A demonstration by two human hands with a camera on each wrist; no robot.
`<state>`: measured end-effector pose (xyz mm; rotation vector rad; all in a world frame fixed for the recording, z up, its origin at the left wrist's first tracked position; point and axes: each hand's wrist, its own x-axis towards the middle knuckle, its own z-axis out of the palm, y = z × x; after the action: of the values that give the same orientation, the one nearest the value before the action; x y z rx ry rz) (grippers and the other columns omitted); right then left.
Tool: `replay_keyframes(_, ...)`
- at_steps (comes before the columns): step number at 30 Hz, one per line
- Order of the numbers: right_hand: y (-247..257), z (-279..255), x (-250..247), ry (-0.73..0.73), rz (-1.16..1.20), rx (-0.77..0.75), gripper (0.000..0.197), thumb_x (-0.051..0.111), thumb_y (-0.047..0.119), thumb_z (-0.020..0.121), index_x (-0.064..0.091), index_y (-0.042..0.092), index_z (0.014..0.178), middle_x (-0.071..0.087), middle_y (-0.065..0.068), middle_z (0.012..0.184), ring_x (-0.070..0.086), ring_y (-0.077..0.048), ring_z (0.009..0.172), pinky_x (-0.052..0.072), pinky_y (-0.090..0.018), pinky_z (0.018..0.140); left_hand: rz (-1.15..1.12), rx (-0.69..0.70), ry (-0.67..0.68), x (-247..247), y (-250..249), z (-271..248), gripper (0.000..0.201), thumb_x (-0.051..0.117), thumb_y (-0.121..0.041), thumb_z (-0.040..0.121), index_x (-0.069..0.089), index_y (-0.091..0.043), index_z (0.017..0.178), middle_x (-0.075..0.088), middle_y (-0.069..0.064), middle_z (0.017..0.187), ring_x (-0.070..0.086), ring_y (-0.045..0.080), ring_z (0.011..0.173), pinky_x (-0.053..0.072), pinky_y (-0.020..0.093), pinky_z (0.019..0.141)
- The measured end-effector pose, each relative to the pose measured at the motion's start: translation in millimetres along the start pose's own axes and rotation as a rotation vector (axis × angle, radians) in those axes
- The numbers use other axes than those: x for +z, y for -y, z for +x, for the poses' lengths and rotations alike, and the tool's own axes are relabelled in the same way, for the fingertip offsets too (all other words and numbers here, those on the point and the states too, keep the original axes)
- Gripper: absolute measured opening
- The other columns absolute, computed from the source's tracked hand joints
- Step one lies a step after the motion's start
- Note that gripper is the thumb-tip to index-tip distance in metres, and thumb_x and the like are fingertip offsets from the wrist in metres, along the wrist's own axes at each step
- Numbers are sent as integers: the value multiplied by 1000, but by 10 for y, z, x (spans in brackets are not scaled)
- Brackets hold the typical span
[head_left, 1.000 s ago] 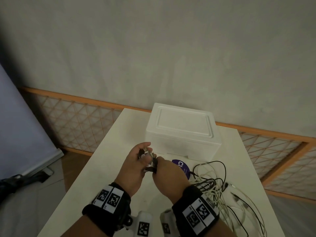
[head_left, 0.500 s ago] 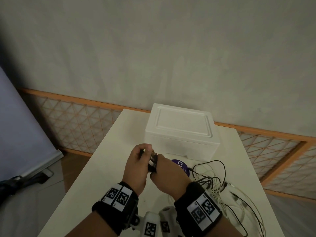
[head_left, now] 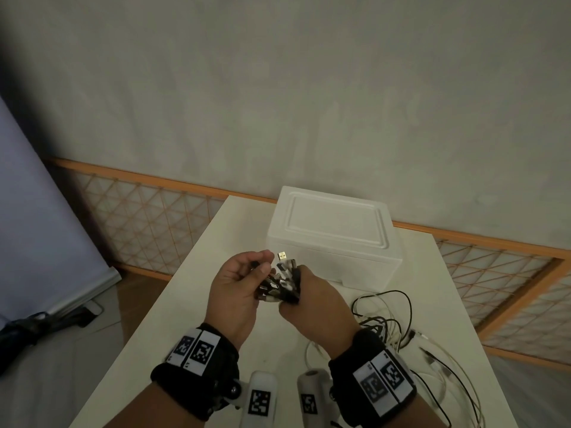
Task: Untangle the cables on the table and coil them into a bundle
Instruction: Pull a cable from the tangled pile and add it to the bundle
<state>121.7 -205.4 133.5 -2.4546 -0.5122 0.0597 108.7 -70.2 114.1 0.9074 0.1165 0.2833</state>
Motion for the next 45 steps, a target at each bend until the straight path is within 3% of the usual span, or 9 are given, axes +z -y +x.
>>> replay_keyframes(7, 37, -13, 16, 12, -22, -52, 20, 57, 19, 81, 51, 15, 99, 57, 5, 82, 56, -16, 75, 43, -25, 61, 233, 105, 99, 67, -7, -90, 42, 62, 14, 77, 78, -24, 74, 75, -2, 100, 64, 10, 110, 53, 22, 86)
replay_keyframes(12, -22, -4, 52, -70, 48, -5, 28, 64, 35, 84, 53, 18, 104, 62, 6, 90, 58, -12, 80, 42, -21, 65, 402, 126, 276, 52, -109, -133, 23, 59, -19, 82, 76, -27, 95, 71, -13, 111, 50, -1, 125, 42, 12, 97)
replay_keyframes(18, -73, 74, 40, -151, 107, -63, 25, 67, 31, 82, 57, 14, 98, 64, 4, 82, 62, -12, 73, 52, -30, 66, 734, 256, 450, -23, 19, -113, 34, 54, -34, 92, 58, -48, 123, 51, -29, 134, 31, -1, 139, 27, 16, 112)
replay_keyframes(21, -78, 69, 63, -145, 109, -57, 20, 65, 28, 83, 55, 14, 93, 62, 5, 79, 60, -13, 72, 48, -26, 63, 727, 250, 468, -50, -37, -81, 51, 57, -20, 91, 45, -41, 136, 46, -37, 135, 37, -3, 135, 33, 17, 109)
replay_keyframes(27, -141, 67, 112, -46, 158, -17, 29, 66, 11, 73, 57, 14, 100, 61, 6, 84, 58, -11, 75, 41, -16, 60, 711, 113, 346, -129, -100, 0, 12, 66, -14, 66, 66, -24, 74, 63, -13, 120, 62, 9, 111, 53, 38, 93)
replay_keyframes(33, -175, 52, 186, -5, 207, 27, 40, 67, 8, 70, 55, 17, 107, 62, 8, 91, 59, -8, 82, 42, -17, 66, 984, 159, 359, -112, -144, -52, 26, 77, -6, 72, 70, -31, 70, 59, -17, 123, 55, -7, 114, 46, 10, 84)
replay_keyframes(38, -222, 74, 275, -72, 173, 25, 42, 69, 16, 74, 54, 18, 113, 62, 12, 94, 59, 0, 82, 44, -9, 67, 1035, 189, 484, -44, -145, -112, 23, 79, -20, 77, 71, -41, 78, 66, -20, 103, 62, -1, 96, 47, 14, 84)
replay_keyframes(41, -183, 48, 213, -84, 179, 40, 37, 64, 11, 78, 51, 17, 111, 58, 12, 85, 55, 2, 71, 42, -7, 60, 1120, 256, 426, -46, -96, -105, 7, 68, -19, 86, 74, -21, 85, 64, -19, 107, 59, 0, 95, 46, 17, 83)
replay_keyframes(45, -148, 21, 143, -78, 237, 14, 40, 67, 9, 75, 52, 17, 111, 58, 13, 86, 55, 2, 74, 41, -6, 61, 819, 54, 314, -45, -69, -111, 19, 61, -27, 80, 72, -12, 80, 73, -4, 93, 67, 15, 91, 52, 38, 90)
